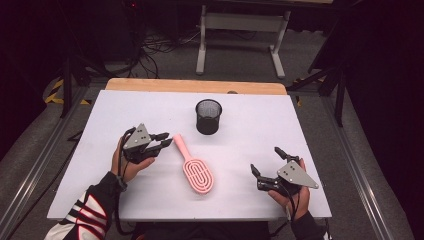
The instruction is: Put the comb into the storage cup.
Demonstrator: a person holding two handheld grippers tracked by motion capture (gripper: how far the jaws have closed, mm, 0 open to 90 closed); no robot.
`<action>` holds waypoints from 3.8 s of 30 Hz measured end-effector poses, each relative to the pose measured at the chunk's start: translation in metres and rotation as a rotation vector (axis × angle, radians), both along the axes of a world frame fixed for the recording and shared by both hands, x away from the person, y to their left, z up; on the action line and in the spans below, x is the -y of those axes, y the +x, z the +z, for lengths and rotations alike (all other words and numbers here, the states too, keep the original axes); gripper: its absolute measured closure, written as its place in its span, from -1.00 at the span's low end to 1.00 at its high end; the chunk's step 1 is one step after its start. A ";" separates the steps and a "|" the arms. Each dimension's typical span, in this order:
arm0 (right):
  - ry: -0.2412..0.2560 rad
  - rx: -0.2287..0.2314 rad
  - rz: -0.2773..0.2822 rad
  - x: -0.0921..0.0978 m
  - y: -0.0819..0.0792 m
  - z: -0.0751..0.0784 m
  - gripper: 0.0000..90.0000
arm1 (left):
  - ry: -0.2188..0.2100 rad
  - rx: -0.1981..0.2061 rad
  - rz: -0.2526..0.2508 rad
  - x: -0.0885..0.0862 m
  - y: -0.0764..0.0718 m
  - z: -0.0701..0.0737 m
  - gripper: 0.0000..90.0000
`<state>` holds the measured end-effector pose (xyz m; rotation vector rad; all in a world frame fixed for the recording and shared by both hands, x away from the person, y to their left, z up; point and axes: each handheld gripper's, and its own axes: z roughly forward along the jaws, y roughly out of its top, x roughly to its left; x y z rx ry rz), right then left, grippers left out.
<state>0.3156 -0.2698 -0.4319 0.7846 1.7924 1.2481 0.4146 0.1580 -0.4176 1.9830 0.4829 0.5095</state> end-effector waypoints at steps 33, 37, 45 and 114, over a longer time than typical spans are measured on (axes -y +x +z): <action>-0.049 -0.038 0.008 -0.001 0.004 -0.004 -0.82 | 0.298 -0.071 -0.014 0.060 0.047 -0.033 1.00; -0.053 -0.039 0.007 -0.001 0.004 -0.005 -0.82 | 0.317 -0.090 -0.012 0.058 0.046 -0.032 1.00; -0.056 -0.043 0.006 0.001 0.005 -0.004 -0.82 | 0.379 -0.098 -0.010 0.044 0.025 -0.027 0.99; -0.067 -0.066 -0.001 0.005 0.009 -0.006 -0.82 | 0.170 -0.215 0.106 -0.009 -0.040 -0.010 -0.72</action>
